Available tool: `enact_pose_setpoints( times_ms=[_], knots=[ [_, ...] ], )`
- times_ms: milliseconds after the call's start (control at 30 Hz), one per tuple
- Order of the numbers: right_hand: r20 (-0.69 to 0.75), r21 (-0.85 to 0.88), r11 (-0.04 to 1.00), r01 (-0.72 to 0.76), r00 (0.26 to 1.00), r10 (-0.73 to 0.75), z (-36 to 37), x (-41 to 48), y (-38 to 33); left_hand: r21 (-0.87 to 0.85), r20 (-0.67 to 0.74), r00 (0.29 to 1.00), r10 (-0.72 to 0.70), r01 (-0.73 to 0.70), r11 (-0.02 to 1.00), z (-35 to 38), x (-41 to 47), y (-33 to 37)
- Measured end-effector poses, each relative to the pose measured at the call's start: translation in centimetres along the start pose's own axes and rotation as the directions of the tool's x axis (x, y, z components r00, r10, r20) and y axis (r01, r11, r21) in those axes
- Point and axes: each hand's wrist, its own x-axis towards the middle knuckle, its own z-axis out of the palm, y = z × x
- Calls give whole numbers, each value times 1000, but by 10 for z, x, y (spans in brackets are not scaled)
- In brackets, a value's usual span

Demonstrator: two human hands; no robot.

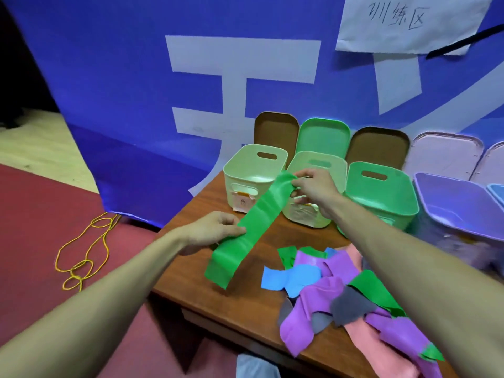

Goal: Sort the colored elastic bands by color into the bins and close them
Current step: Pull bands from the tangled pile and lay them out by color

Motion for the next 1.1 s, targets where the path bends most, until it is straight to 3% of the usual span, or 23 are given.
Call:
enact_pose_setpoints(
  times_ms=[133,267,467,567,633,733,800,933,1100],
  knots=[
    [71,-76,992,-106,991,111,42,15,33,-56,80,989,-125,130,990,-3,3,-49],
    [139,-162,976,-143,976,166,73,28,58,-3,82,986,-147,148,989,-1,8,-74],
    [125,-188,973,-137,979,162,89,52,80,330,-136,990,22,24,944,-5,36,-89],
    [140,-264,954,-143,973,184,89,56,89,576,-179,982,65,51,816,-9,44,-98],
    [173,-394,913,-101,968,182,85,53,96,659,-211,974,76,84,747,-10,49,-107],
    [187,-517,856,-12,974,127,69,44,97,637,-281,959,41,154,756,-10,48,-109],
    [239,-587,806,76,967,83,55,37,93,708,-265,962,63,150,690,-7,47,-101],
    [310,-662,716,223,951,-10,21,20,81,707,-188,971,147,30,706,16,45,-77],
    [401,-594,743,308,914,-58,-27,-13,66,642,-93,964,249,-134,755,49,50,-44]
  ],
)
